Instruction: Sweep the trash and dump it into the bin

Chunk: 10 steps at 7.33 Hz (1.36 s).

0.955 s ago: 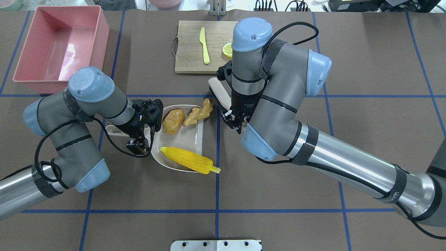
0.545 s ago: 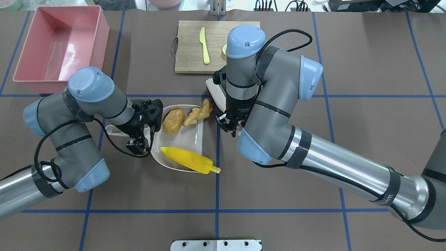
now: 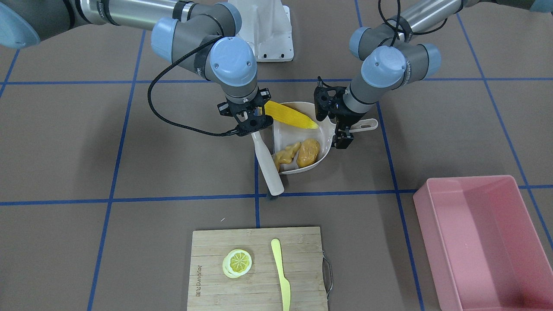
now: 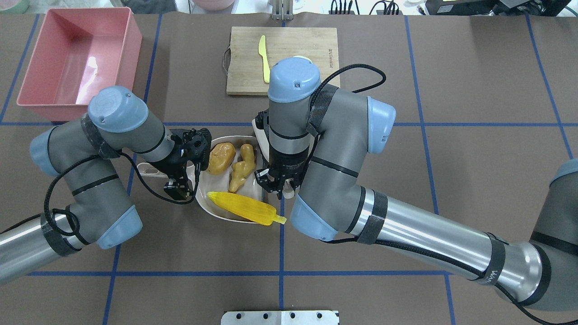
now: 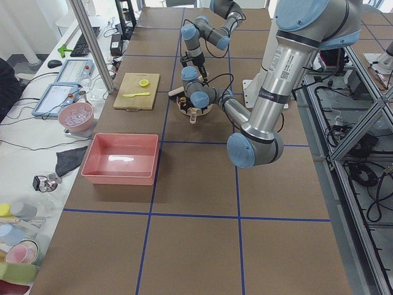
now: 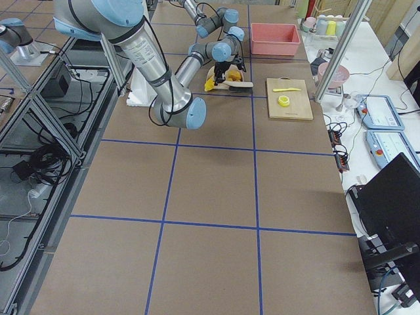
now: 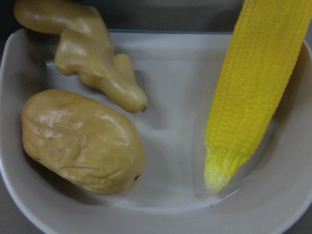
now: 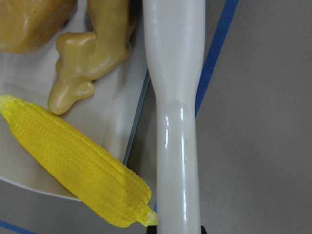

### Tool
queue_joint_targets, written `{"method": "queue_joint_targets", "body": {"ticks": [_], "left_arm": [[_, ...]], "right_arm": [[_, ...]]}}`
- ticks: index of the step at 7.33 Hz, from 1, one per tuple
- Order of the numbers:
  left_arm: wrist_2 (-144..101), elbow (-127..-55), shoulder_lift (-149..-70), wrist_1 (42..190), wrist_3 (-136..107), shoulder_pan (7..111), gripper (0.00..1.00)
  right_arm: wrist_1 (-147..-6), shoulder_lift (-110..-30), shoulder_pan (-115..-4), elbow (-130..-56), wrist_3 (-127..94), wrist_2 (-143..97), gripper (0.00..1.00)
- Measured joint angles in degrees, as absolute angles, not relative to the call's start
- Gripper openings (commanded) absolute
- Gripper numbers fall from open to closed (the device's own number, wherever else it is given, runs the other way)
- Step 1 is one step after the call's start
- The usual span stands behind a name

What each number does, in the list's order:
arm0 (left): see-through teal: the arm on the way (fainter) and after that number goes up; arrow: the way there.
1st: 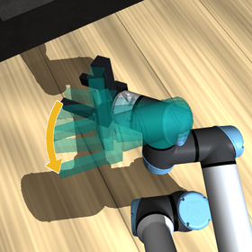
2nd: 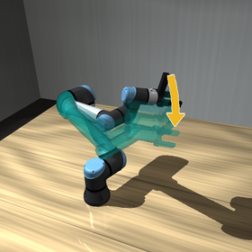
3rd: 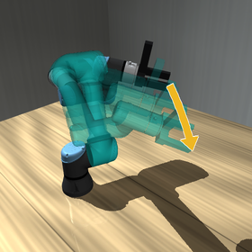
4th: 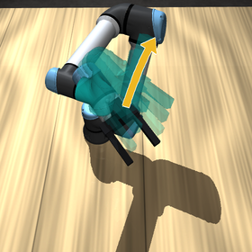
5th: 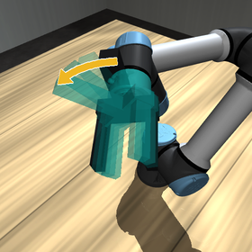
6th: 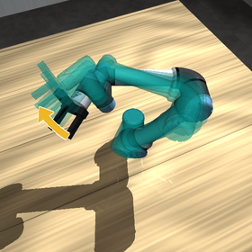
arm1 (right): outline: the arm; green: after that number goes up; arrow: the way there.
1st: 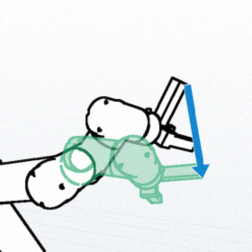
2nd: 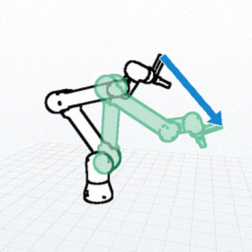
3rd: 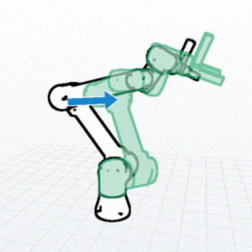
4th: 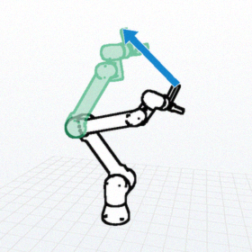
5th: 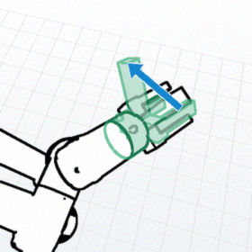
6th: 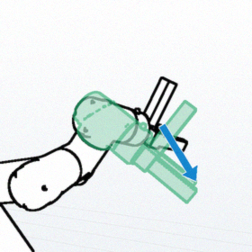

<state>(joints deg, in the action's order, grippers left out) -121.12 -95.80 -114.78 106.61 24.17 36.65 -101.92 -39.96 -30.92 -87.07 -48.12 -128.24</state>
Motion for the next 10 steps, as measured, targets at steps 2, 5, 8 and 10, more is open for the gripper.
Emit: {"method": "queue_joint_targets", "body": {"ticks": [2,5,8,10], "left_arm": [[-121.11,-95.83,-114.73,106.61,24.17,36.65,0.98],[-121.11,-95.81,-114.71,106.61,24.17,36.65,0.98],[-121.52,-95.80,-115.20,106.75,24.19,36.59,0.98],[-121.46,-95.66,-115.39,107.03,24.32,36.57,0.98]], "right_arm": [[-101.49,-39.93,-30.92,-87.79,-49.72,-129.15,0.00],[-110.50,-42.07,-35.74,-94.24,-44.81,-132.77,0.00],[-121.71,-47.63,-35.96,-103.98,-48.35,-133.44,0.00],[-120.39,-50.32,-32.57,-105.00,-56.76,-133.46,0.00]]}}
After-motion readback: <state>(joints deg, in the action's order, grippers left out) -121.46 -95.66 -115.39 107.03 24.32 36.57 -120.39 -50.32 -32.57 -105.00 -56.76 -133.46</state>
